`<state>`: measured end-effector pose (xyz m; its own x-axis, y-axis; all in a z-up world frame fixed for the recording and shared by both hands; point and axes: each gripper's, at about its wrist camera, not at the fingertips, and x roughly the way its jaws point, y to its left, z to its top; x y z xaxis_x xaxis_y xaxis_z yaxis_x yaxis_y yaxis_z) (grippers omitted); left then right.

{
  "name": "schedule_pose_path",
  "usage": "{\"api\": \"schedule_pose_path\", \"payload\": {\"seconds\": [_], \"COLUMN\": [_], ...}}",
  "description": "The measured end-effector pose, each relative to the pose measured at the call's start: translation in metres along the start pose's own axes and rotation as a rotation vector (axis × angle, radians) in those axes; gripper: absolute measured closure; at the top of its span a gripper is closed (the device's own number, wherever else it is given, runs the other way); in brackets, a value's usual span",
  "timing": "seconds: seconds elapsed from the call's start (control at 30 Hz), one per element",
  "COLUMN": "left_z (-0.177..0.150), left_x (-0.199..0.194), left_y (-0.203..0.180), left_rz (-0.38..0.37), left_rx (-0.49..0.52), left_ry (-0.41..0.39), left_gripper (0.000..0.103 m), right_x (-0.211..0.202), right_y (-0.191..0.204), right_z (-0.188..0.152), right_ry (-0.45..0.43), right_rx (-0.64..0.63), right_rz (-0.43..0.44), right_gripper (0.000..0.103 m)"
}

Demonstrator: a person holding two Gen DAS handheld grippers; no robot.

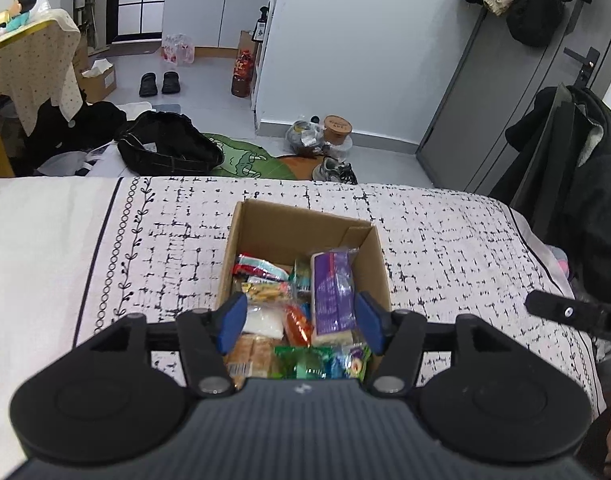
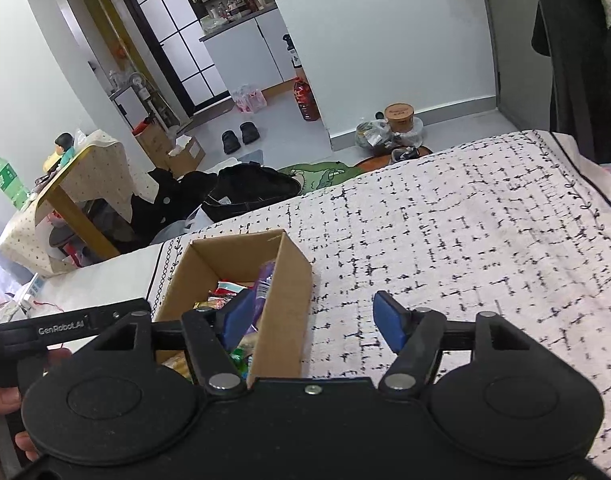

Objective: Organize snacks

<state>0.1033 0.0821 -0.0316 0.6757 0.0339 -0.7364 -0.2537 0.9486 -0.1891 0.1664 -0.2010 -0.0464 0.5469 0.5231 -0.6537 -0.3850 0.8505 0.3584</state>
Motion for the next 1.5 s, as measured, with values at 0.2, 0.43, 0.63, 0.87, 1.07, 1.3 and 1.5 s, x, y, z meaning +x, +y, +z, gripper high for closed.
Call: {"api": "schedule_pose_path", "payload": {"seconds": [0.2,0.43,0.63,0.87,1.07,1.3,1.5], "left_z": [-0.003,-0.002,-0.005,-0.015,-0.027,-0.041,-0.052], "left_x": [-0.024,-0.049,-0.064,-0.082,-0.095,-0.107,-0.117], "left_y": [-0.002,-0.017,-0.028,-0.045,-0.055,-0.067,-0.074], "left_rz": [0.022,0.028,0.038,0.050,0.058,0.075,0.093], "left_rx": [0.001,0.022,0.029,0.101,0.130,0.132,0.125], "left_ry": [-0.015,-0.049,-0.057,-0.058,-0.060,-0.042,-0.042], "left_gripper": [0.033,0.019,0.016,0.012,0.009,0.006,0.005], "right_x": [-0.020,-0.044,-0.059,-0.074,-0.086,-0.101,-0.112], "right_y": [-0.008,-0.015,-0.020,-0.026,-0.029,-0.029,-0.030], "right_z": [0.002,0.004,0.003,-0.001,-0.008,-0.015,-0.019], "right_ry": [-0.026,-0.051,-0.065,-0.062,-0.057,-0.048,-0.038], "right_rx": [-0.014,-0.033,-0.038,-0.050,-0.076,-0.113,-0.134], "right_rz": [0.012,0.020,0.023,0.026,0.032,0.050,0.058], "right_gripper": [0.017,0.003,0.000,0.000,0.000,0.000,0.000]}}
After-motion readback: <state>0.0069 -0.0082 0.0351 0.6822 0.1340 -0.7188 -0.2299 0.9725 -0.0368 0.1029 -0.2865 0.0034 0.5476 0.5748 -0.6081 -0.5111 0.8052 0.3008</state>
